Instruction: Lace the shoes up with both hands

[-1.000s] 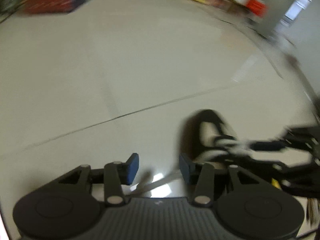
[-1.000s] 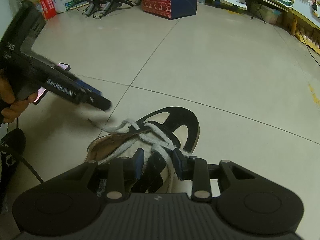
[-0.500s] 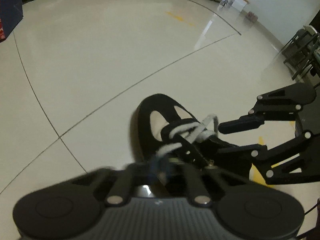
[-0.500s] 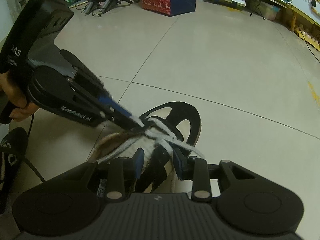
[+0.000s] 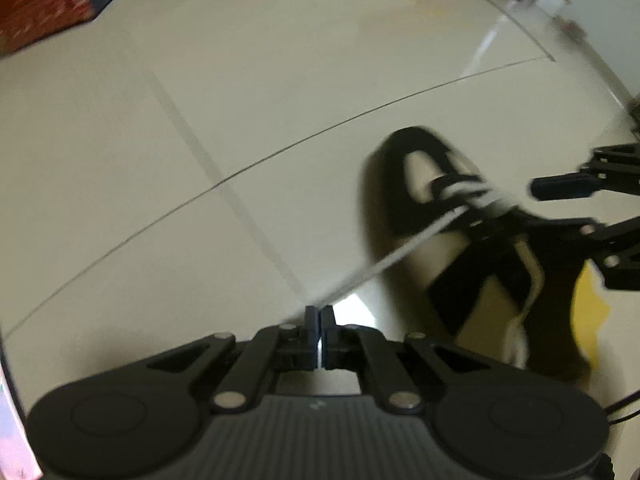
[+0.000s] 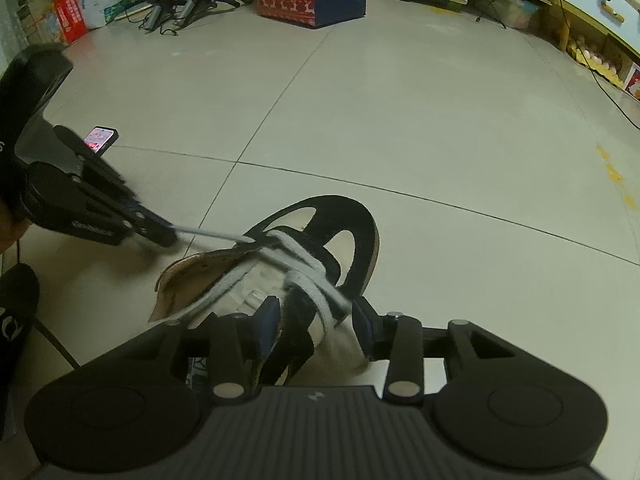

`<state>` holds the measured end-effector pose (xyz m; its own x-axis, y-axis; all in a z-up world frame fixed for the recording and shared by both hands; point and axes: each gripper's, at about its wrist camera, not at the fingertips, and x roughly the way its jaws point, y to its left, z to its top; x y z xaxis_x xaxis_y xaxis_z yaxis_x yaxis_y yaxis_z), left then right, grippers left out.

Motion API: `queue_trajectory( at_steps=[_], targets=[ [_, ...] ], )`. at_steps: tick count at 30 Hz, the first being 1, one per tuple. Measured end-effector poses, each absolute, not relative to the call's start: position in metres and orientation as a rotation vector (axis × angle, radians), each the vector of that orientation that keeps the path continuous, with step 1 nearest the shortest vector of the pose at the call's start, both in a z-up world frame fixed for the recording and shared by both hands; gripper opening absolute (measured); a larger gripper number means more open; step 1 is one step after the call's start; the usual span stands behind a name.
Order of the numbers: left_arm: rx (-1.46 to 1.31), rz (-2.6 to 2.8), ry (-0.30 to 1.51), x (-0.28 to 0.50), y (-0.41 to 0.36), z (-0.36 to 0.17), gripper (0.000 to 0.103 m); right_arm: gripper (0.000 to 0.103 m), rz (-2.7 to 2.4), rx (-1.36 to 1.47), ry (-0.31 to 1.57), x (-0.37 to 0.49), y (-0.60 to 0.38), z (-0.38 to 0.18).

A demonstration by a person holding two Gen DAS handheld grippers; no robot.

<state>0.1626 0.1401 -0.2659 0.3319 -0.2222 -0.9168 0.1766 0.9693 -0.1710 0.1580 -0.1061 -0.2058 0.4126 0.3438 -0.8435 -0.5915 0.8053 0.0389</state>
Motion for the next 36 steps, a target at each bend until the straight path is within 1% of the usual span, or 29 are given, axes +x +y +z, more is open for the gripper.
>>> queue_trajectory(
  at_steps=[7,12,14,16,18,27,31,36],
  targets=[
    [-0.077,-0.136,1.279,0.15,0.172,-0.275,0.001,0.044,0.592,-0.249,1.0,0.161,-0.108,-0.207],
    [-0.063,-0.197,1.3,0.145,0.171,-0.271,0.003,0.044,0.59,-0.244,1.007,0.162,-0.107,-0.207],
    [-0.04,-0.236,1.278,0.145,0.163,-0.266,0.01,0.044,0.591,-0.241,1.011,0.162,-0.106,-0.206],
    [-0.017,-0.281,1.244,0.146,0.152,-0.259,0.028,0.044,0.593,-0.244,1.012,0.162,-0.105,-0.207],
    [0.006,-0.317,1.207,0.149,0.14,-0.253,0.034,0.044,0.592,-0.245,1.013,0.162,-0.104,-0.207],
    [0.087,-0.455,1.104,0.181,0.077,-0.24,0.034,0.044,0.592,-0.241,1.016,0.162,-0.106,-0.206],
    [0.123,-0.461,1.083,0.189,0.068,-0.239,0.033,0.044,0.594,-0.238,1.017,0.163,-0.106,-0.207],
    [0.085,-0.458,1.096,0.196,0.076,-0.243,0.032,0.045,0.596,-0.236,1.018,0.163,-0.106,-0.207]
  ],
)
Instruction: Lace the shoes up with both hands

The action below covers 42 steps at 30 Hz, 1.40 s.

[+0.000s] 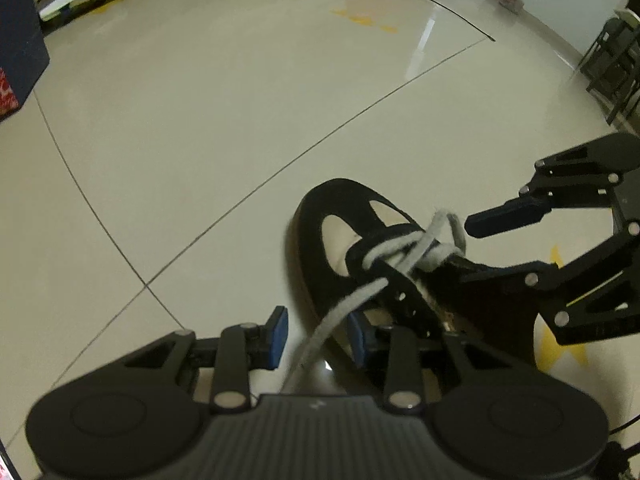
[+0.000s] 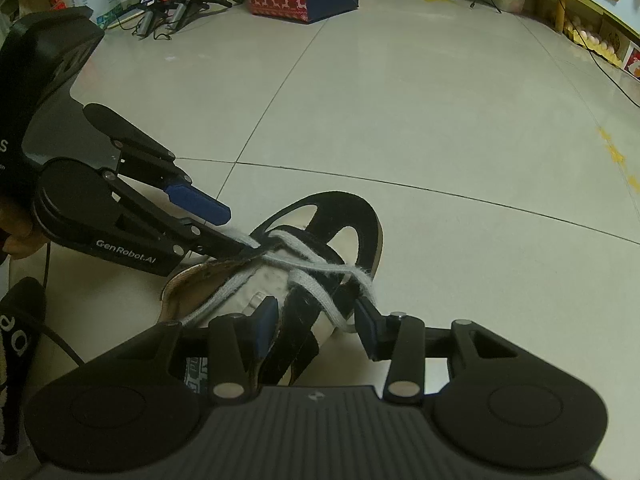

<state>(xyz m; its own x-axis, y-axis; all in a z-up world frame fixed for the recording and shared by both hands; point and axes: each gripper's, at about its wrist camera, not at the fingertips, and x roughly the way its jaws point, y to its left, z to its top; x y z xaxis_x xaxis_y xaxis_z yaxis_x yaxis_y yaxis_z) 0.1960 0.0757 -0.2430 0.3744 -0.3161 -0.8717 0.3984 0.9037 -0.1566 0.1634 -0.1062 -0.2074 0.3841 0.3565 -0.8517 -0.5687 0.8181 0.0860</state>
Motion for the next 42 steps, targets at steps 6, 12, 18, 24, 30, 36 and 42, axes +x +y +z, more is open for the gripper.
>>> queue_trajectory(
  at_steps=[6,12,18,24,30,36,42],
  targets=[
    [0.017,-0.442,1.118,0.196,0.075,-0.251,0.02,0.046,0.598,-0.24,1.018,0.163,-0.104,-0.208],
    [-0.063,-0.39,1.148,0.194,0.078,-0.255,0.005,0.046,0.559,-0.242,1.039,0.163,-0.101,-0.207],
    [-0.064,-0.389,1.127,0.185,0.078,-0.256,0.005,0.046,0.461,-0.142,1.127,0.162,-0.1,-0.193],
    [-0.138,-0.408,1.103,0.167,0.095,-0.251,0.043,0.048,0.353,0.003,1.172,0.159,-0.101,-0.166],
    [-0.107,-0.465,1.066,0.159,0.103,-0.251,0.062,0.054,0.352,0.046,1.199,0.164,-0.106,-0.183],
    [-0.128,-0.462,1.069,0.174,0.11,-0.256,0.062,0.054,0.344,0.14,1.218,0.17,-0.12,-0.219],
    [-0.032,-0.543,1.078,0.185,0.1,-0.254,0.061,0.055,0.338,0.214,1.255,0.169,-0.124,-0.238]
  ],
)
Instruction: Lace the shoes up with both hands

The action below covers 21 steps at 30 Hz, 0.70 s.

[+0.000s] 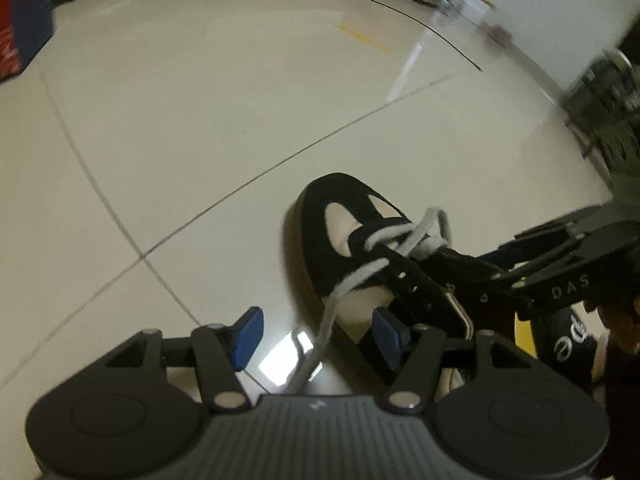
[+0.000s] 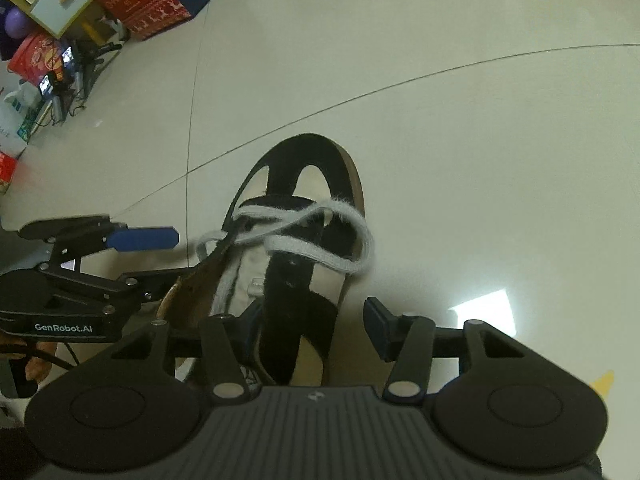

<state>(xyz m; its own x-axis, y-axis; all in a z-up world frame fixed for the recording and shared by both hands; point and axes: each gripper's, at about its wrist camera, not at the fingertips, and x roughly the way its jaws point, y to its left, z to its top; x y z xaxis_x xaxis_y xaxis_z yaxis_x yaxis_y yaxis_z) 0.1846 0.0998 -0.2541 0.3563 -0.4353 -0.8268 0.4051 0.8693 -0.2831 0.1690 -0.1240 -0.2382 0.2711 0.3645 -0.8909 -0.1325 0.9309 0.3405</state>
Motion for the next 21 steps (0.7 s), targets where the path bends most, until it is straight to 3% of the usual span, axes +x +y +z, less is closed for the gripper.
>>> queue_trajectory(
  at_steps=[5,8,12,13,21],
  targets=[
    [0.015,-0.597,1.088,0.201,0.09,-0.254,0.055,0.055,0.327,0.221,1.192,0.168,-0.125,-0.23],
    [-0.035,-0.605,1.11,0.205,0.092,-0.256,0.042,0.053,0.328,0.229,1.156,0.168,-0.127,-0.225],
    [-0.09,-0.606,1.123,0.202,0.088,-0.254,0.008,0.044,0.353,0.196,1.142,0.165,-0.121,-0.226],
    [-0.106,-0.592,1.127,0.201,0.086,-0.253,0.003,0.044,0.356,0.188,1.14,0.165,-0.12,-0.227],
    [-0.165,-0.391,1.102,0.173,0.091,-0.252,0.002,0.043,0.346,0.185,1.127,0.164,-0.123,-0.228]
  ],
)
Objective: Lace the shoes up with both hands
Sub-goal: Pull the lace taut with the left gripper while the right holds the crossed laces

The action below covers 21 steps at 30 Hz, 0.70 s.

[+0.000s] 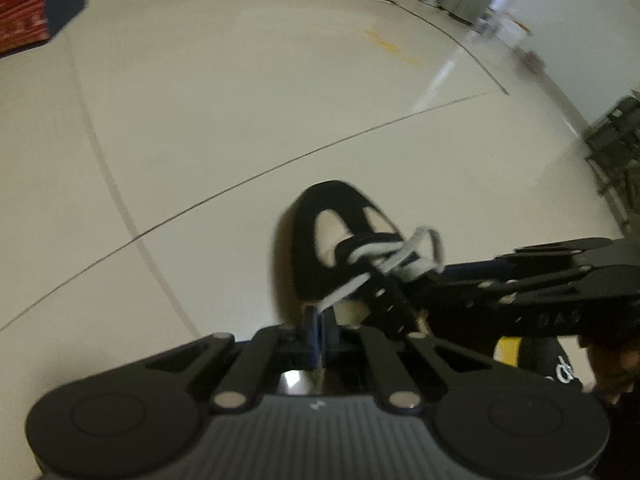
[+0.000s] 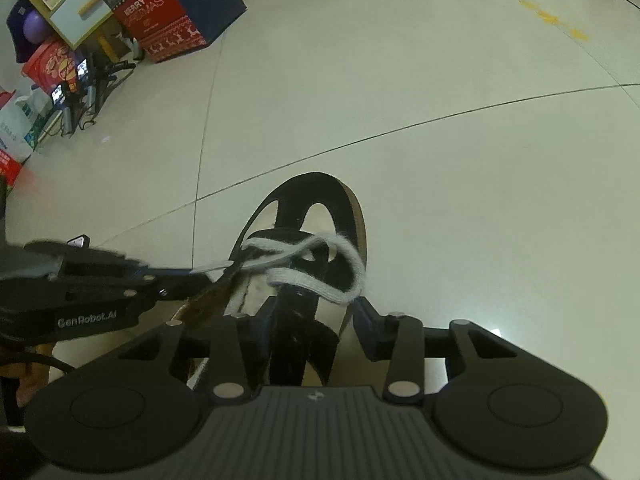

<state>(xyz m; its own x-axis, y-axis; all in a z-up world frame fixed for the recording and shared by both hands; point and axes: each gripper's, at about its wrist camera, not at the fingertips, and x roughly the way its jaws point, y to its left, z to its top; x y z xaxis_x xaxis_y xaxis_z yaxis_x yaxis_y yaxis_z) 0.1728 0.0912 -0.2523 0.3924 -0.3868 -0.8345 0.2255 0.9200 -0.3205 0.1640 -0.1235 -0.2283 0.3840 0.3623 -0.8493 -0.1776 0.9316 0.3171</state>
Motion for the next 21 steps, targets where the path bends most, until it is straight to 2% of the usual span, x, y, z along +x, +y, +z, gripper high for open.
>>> queue_trajectory(
  at_steps=[21],
  targets=[
    [-0.132,-0.116,1.182,0.14,0.141,-0.282,0.002,0.044,0.346,0.124,1.067,0.159,-0.13,-0.228]
  ],
)
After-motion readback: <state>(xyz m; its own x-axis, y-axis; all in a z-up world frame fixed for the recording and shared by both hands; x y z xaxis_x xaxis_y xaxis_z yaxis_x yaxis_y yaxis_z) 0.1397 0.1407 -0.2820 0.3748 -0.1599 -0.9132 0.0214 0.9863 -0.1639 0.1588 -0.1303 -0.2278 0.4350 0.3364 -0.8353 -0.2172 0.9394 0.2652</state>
